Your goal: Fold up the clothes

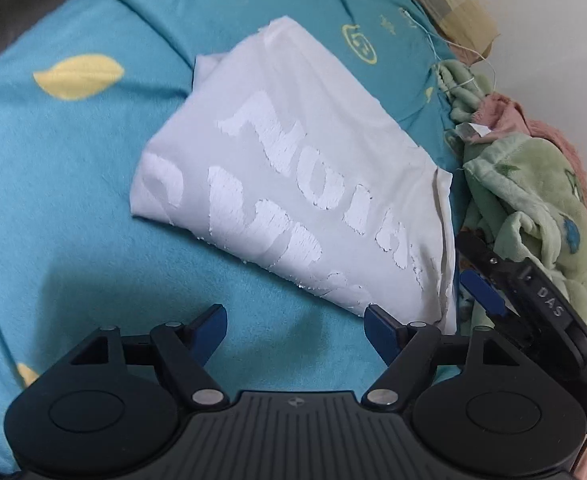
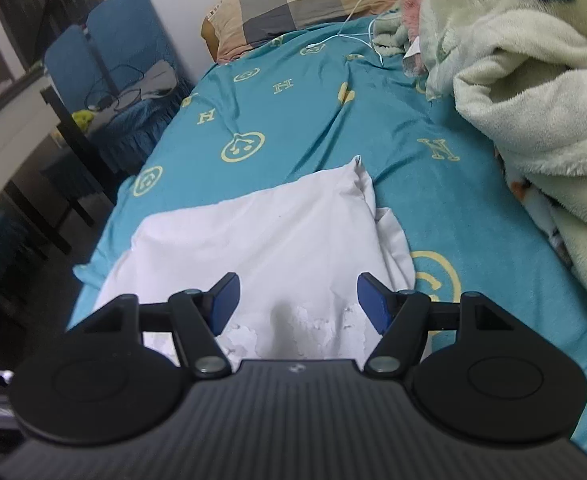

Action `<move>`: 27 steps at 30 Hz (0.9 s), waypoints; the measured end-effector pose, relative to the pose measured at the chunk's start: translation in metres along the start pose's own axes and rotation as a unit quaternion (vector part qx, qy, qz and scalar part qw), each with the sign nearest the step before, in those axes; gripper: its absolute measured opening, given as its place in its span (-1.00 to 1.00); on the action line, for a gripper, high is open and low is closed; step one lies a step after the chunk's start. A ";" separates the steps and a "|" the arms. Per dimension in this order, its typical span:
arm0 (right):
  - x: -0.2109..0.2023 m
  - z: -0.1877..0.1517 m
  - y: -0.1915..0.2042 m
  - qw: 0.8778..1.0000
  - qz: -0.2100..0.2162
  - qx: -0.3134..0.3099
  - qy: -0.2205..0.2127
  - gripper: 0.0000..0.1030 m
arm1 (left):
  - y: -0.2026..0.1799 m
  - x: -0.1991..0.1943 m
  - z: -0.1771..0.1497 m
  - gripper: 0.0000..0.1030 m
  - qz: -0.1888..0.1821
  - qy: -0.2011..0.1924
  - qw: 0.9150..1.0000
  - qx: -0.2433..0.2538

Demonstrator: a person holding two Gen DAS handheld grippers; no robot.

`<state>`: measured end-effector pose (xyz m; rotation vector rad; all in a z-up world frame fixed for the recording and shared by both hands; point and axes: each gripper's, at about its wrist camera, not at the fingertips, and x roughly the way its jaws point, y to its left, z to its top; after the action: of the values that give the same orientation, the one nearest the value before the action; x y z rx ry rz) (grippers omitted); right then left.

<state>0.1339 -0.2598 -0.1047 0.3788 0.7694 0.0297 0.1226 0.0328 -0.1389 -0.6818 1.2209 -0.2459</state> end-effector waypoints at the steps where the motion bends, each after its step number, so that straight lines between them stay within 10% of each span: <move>1: 0.000 0.001 -0.002 1.000 0.005 0.009 0.001 0.31 | 0.002 0.002 0.001 0.52 -0.003 -0.003 1.000 -0.007; 16: -0.007 0.004 -0.008 0.992 0.081 0.098 0.017 0.31 | 0.038 0.010 0.022 0.41 -0.070 -0.071 0.986 -0.132; 27: -0.014 -0.031 -0.016 0.939 0.202 0.256 0.110 0.35 | 0.028 0.001 0.028 0.38 -0.094 -0.105 0.983 -0.120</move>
<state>0.1012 -0.2672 -0.1214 1.0420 0.9059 0.2647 0.1439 0.0639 -0.1515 -1.0110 0.9918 -0.1791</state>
